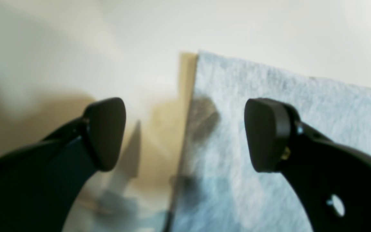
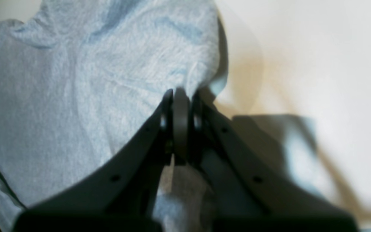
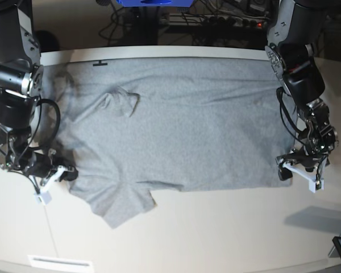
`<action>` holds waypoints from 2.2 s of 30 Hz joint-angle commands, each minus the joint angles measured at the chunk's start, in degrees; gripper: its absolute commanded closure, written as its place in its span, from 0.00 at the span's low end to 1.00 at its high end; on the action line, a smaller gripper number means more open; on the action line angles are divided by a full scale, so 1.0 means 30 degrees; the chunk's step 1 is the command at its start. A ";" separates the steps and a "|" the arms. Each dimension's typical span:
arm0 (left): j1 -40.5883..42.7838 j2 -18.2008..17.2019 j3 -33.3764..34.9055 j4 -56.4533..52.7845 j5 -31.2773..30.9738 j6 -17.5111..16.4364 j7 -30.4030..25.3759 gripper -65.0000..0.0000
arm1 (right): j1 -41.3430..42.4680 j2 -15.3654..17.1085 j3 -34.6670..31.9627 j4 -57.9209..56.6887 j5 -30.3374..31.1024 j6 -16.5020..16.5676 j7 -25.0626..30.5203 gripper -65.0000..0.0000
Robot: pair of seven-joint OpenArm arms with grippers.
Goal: Fold the T-shirt properly
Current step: 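Move the left gripper down the shirt's side edge and grasp it, then lift both grasped edges and fold them toward the collar edge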
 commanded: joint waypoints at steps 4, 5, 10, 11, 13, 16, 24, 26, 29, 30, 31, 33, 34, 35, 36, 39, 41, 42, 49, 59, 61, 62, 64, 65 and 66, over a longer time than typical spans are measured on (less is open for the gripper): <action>-0.1775 -0.0330 -0.0006 -0.1660 -0.0122 -0.0133 -0.0380 0.13 | 0.0405 0.0196 -0.0052 0.0147 -0.0147 -0.0010 -0.0223 1.00; -0.1951 -0.0330 -0.0006 -0.1982 -0.0122 -0.0133 -0.0380 0.13 | 0.0405 0.0196 -0.0052 0.0147 -0.0147 -0.0010 -0.0223 1.00; -0.2801 -0.0360 -0.0035 -0.3213 -0.0151 -0.0133 -0.0439 0.13 | 0.0405 0.0196 -0.0052 0.0147 -0.0147 -0.0010 -0.0223 1.00; -0.3006 -0.0506 -0.0035 -0.3506 -0.0151 -0.0133 -0.0439 0.13 | 0.0405 0.0196 -0.0052 0.0147 -0.0147 -0.0010 -0.0223 1.00; -0.3387 -0.0682 -0.0035 -0.4297 -0.0151 -0.0133 -0.0468 0.13 | 0.0405 0.0196 -0.0052 0.0147 -0.0147 -0.0010 -0.0223 1.00; -0.4090 -0.0711 -0.0035 -0.5616 -0.0151 -0.0133 -0.0497 0.13 | 0.0405 0.0196 -0.0052 0.0147 -0.0147 -0.0010 -0.0223 1.00; -0.4090 -0.0594 0.0229 -0.7111 -0.0063 -0.0045 -0.1230 0.13 | 0.0376 0.0225 -0.0052 0.0147 -0.0147 -0.0010 -0.0223 1.00; -0.4061 -0.0506 0.0229 -0.7140 -0.0093 -0.0075 -0.1230 0.13 | 0.0376 0.0225 -0.0052 0.0147 -0.0147 -0.0010 -0.0223 1.00; -0.3651 -0.0330 0.0229 -0.6993 -0.0093 -0.0075 -0.1230 0.14 | 0.0376 0.0225 -0.0052 0.0147 -0.0147 -0.0010 -0.0252 1.00; -0.3563 -0.0330 0.0229 -0.6935 -0.0093 -0.0104 -0.1230 0.16 | 0.0376 0.0225 -0.0052 0.0147 -0.0147 -0.0010 -0.0252 1.00; -0.3475 -0.0301 0.0229 -0.6818 -0.0093 -0.0104 -0.1230 0.20 | 0.0376 0.0225 -0.0052 0.0147 -0.0147 -0.0010 -0.0252 1.00; -0.3416 -0.0272 0.0258 -0.6818 -0.0093 -0.0104 -0.1230 0.34 | 0.0376 0.0225 -0.0052 0.0147 -0.0147 -0.0010 -0.0252 1.00; -0.3416 -0.0272 0.0258 -0.6847 -0.0093 -0.0104 -0.1230 0.41 | 0.0376 0.0225 -0.0052 0.0147 -0.0147 -0.0010 -0.0252 1.00; -0.3416 -0.0272 0.0258 -0.6847 -0.0093 -0.0104 -0.1201 0.47 | 0.0376 0.0225 -0.0052 0.0147 -0.0147 -0.0010 -0.0252 1.00; -0.3416 -0.0272 0.0258 -0.6847 -0.0093 -0.0104 -0.1142 0.52 | 0.0376 0.0225 -0.0052 0.0147 -0.0147 -0.0010 -0.0252 1.00; -0.3416 -0.0272 0.0258 -0.6847 -0.0093 -0.0104 -0.1142 0.59 | 0.0376 0.0225 -0.0052 0.0147 -0.0147 -0.0010 -0.0252 1.00; -0.3416 -0.0301 0.0258 -0.6847 -0.0063 -0.0104 -0.1142 0.59 | 0.0376 0.0225 -0.0052 0.0147 -0.0147 -0.0010 -0.0252 1.00; -0.3416 -0.0301 0.0258 -0.6847 -0.0034 -0.0104 -0.1142 0.60 | 0.0376 0.0225 -0.0052 0.0147 -0.0147 -0.0010 -0.0252 1.00; -0.3416 -0.0330 0.0258 -0.6847 0.0054 -0.0104 -0.1230 0.78 | 0.0376 0.0225 -0.0081 0.0147 -0.0147 -0.0010 -0.0252 1.00; -0.2918 -0.0448 0.0287 -0.6349 0.0112 -0.0133 -0.1230 0.91 | 0.0376 0.0225 -0.0081 0.0147 -0.0147 -0.0010 -0.0076 1.00; -0.2508 -0.0448 0.0786 -0.5558 0.0112 -0.0133 -0.1142 1.00 | 0.0376 0.0225 -0.0081 0.0177 -0.0176 -0.0010 -0.0076 1.00; -0.2273 -0.0448 0.1342 -0.5059 0.0083 -0.0133 -0.1142 1.00 | 0.0376 0.0225 -0.0081 0.0177 -0.0176 -0.0010 -0.0076 1.00; -0.1687 -0.0448 0.2368 -0.3975 0.0024 -0.0133 -0.1113 1.00 | 0.0376 0.0225 -0.0081 0.0206 -0.0176 -0.0010 0.0275 1.00; -0.1453 -0.0448 0.2661 -0.3536 -0.0063 -0.0133 -0.1113 1.00 | 0.0376 0.0225 -0.0081 0.0206 -0.0176 -0.0010 0.0568 1.00; -0.1218 -0.0448 0.2837 -0.3067 -0.0063 -0.0133 -0.1113 1.00 | 0.0376 0.0225 -0.0081 0.0206 -0.0176 -0.0010 0.0891 1.00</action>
